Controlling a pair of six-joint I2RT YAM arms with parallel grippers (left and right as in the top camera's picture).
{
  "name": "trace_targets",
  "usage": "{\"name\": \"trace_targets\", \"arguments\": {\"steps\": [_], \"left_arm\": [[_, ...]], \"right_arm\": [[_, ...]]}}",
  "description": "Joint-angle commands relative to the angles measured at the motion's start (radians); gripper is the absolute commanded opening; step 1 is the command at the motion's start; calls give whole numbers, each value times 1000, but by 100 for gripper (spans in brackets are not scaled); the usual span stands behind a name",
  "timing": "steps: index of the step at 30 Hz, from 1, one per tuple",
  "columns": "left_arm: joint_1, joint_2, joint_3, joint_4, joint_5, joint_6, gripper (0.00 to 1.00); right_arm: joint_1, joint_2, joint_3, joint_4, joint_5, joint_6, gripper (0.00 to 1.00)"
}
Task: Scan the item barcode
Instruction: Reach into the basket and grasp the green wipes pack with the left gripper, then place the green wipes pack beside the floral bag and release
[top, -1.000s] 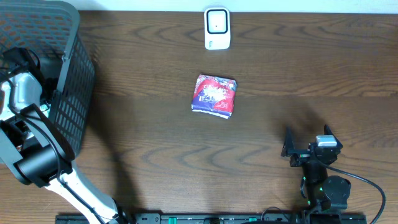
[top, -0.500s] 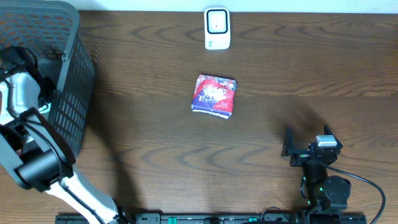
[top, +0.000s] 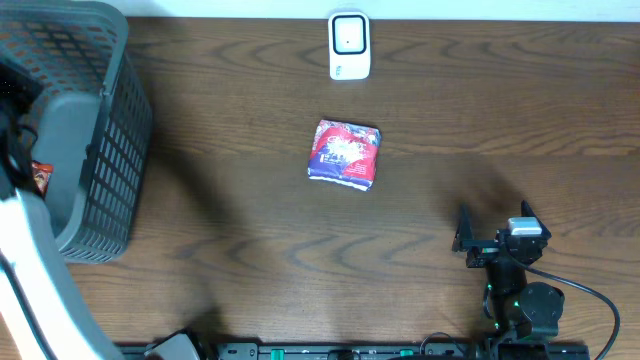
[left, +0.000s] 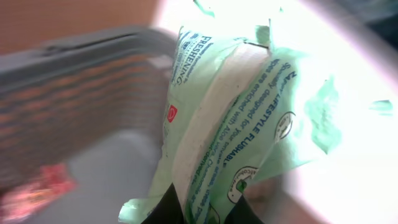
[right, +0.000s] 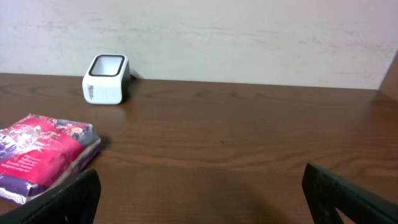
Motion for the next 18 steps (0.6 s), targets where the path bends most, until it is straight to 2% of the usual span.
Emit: {"name": "trace_targets", "arguments": {"steps": [1, 3, 6, 11, 14, 18], "left_arm": [[-62, -66, 10, -2, 266, -237, 7], [-135, -91, 9, -17, 297, -255, 7], [-289, -93, 9, -64, 288, -200, 7], [-570, -28, 9, -311, 33, -190, 7], [-734, 71, 9, -463, -145, -191, 8], [-849, 197, 9, -512, -187, -192, 7]], "right_arm": [[13, -6, -2, -4, 1, -8, 99], [13, -6, -2, -4, 1, -8, 99], [13, -6, -2, -4, 1, -8, 99], [13, -6, -2, -4, 1, -8, 99], [13, -6, -2, -4, 1, -8, 99], [13, -6, -2, -3, 1, -8, 99]]}}
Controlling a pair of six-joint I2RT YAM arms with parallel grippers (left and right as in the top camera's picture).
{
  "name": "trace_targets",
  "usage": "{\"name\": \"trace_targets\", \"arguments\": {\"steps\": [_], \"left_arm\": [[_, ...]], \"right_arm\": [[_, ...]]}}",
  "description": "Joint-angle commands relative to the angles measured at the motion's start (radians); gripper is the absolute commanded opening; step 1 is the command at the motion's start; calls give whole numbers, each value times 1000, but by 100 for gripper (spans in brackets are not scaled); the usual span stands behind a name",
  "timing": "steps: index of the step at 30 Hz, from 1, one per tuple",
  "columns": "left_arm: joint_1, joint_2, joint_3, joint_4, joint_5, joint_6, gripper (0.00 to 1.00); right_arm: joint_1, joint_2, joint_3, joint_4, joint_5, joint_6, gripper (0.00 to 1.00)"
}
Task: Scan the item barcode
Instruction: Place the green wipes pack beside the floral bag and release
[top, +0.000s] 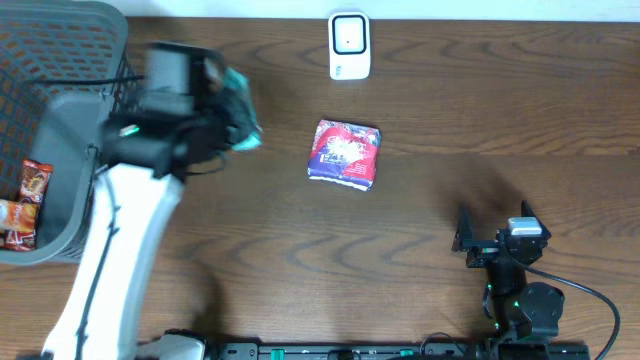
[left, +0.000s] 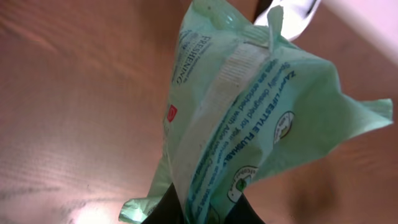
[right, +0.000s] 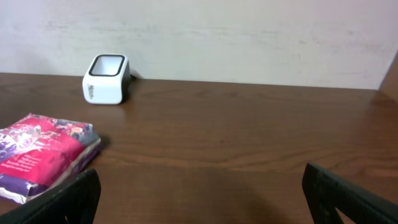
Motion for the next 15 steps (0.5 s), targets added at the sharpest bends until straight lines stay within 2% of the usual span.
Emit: {"name": "trace_targets", "arguments": {"steps": [1, 9, 15], "left_arm": [[-100, 119, 10, -23, -124, -3, 7], [-182, 407, 10, -17, -364, -196, 8], [-185, 581, 10, 47, -346, -219, 7]], "right_arm": [[13, -6, -2, -3, 1, -8, 99], [13, -6, -2, -3, 1, -8, 99], [13, -6, -2, -3, 1, -8, 99]]}}
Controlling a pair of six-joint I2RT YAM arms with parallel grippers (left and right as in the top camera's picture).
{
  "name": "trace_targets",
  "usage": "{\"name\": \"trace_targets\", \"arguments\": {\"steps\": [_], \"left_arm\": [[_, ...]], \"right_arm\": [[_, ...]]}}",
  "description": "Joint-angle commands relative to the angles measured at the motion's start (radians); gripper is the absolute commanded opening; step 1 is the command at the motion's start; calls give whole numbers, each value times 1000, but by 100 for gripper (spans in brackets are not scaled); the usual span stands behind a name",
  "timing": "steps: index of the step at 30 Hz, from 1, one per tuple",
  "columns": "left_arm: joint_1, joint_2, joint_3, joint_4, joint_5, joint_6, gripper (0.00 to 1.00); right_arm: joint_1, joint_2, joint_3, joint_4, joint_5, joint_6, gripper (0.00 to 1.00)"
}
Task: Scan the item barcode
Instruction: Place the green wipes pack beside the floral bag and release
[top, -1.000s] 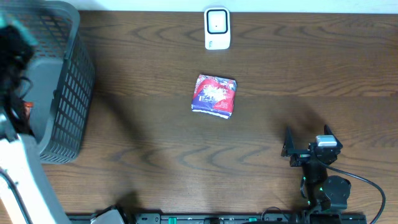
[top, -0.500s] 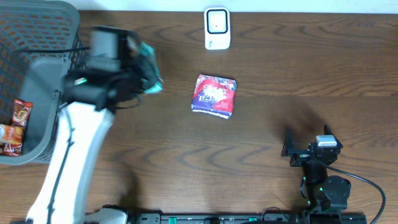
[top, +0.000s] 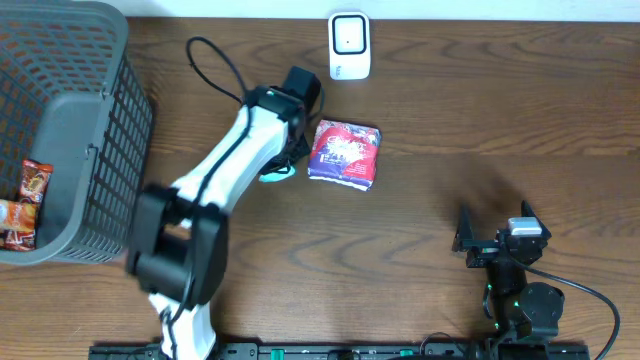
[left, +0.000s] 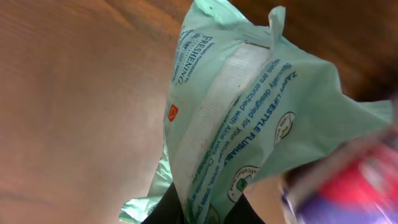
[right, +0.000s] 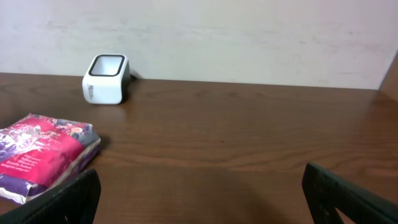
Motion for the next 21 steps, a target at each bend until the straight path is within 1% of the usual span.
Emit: {"name": "trace_targets", "arguments": {"steps": [1, 4, 10, 13, 17, 18, 19, 21], "left_arm": [[-2, 73, 10, 15, -5, -42, 7], [-3, 107, 10, 39, 139, -42, 7], [-16, 105, 10, 124, 379, -42, 8], [-28, 105, 11, 151, 468, -42, 8], [-31, 102, 15, 163, 489, -42, 17], [-27, 101, 19, 163, 489, -42, 17], [-22, 97, 24, 163, 489, -39, 24], [-11, 83, 38, 163, 489, 5, 34]], "right_arm": [[13, -6, -2, -4, 1, -8, 99], [13, -6, -2, -3, 1, -8, 99], [13, -6, -2, -4, 1, -8, 99], [13, -6, -2, -4, 1, -8, 99], [13, -6, -2, -4, 1, -8, 99], [13, -6, -2, -4, 1, -8, 99], [13, -6, -2, -4, 1, -8, 99], [13, -6, -2, -4, 1, -8, 99]]}}
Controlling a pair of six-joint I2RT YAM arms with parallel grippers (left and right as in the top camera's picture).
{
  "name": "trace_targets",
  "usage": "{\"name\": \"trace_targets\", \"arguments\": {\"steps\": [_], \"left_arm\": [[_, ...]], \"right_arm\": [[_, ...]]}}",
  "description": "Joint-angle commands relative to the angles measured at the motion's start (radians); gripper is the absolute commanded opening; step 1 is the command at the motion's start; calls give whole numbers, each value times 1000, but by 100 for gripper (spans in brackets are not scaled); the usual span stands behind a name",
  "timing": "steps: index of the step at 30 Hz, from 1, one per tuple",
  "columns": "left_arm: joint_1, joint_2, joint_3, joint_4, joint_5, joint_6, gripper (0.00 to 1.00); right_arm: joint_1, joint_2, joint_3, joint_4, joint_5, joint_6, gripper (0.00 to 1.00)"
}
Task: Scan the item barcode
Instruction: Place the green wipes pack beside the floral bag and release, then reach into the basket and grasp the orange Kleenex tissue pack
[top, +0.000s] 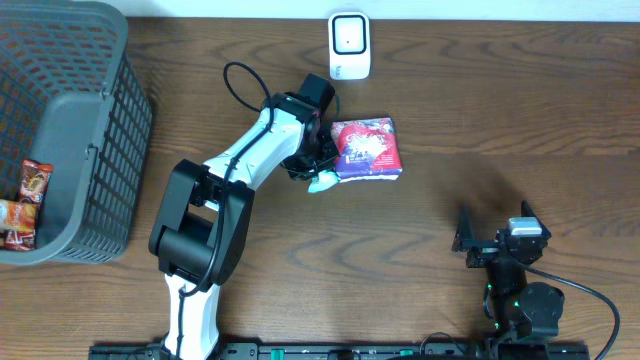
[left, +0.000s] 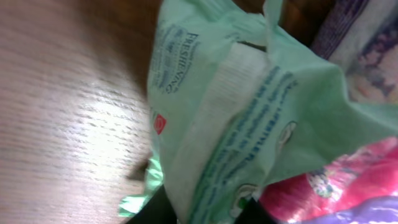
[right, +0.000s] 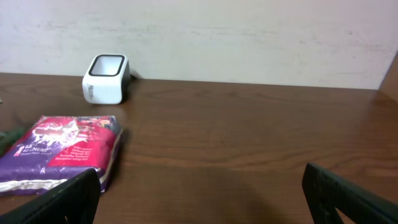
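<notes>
My left gripper (top: 312, 168) is shut on a pale green wipes pack (left: 249, 118), low over the table; a corner of the pack (top: 322, 182) shows under the wrist. The pack lies against the left edge of a pink and purple packet (top: 366, 148), also in the left wrist view (left: 348, 180) and the right wrist view (right: 65, 152). The white barcode scanner (top: 349, 45) stands at the table's far edge, window up (right: 107, 79). My right gripper (top: 492, 228) stands open near the front right, holding nothing.
A grey mesh basket (top: 100, 120) stands at the far left with red snack packets (top: 25, 195) inside. The left arm stretches across the table's middle from the front edge. Bare brown wood lies between the packet and the right gripper.
My left gripper has moved right with the green pack, up against the pink packet. The pink packet now lies further right and is turned. The right arm has not moved.
My left gripper held the green pack inside the basket. Then it was over the table just right of the basket. Then it was low beside the pink packet's left edge, and now it is against that packet, which has shifted right.
</notes>
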Motion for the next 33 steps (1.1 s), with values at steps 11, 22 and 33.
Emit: {"name": "trace_targets", "arguments": {"steps": [11, 22, 33], "left_arm": [[120, -273, 73, -20, -140, 288, 96], [487, -645, 105, 2, -650, 369, 96], [946, -569, 60, -150, -790, 155, 99]], "right_arm": [[13, -6, -2, -3, 1, -8, 99], [13, -6, -2, -3, 1, -8, 99], [13, -6, -2, -3, 1, -8, 99]]}}
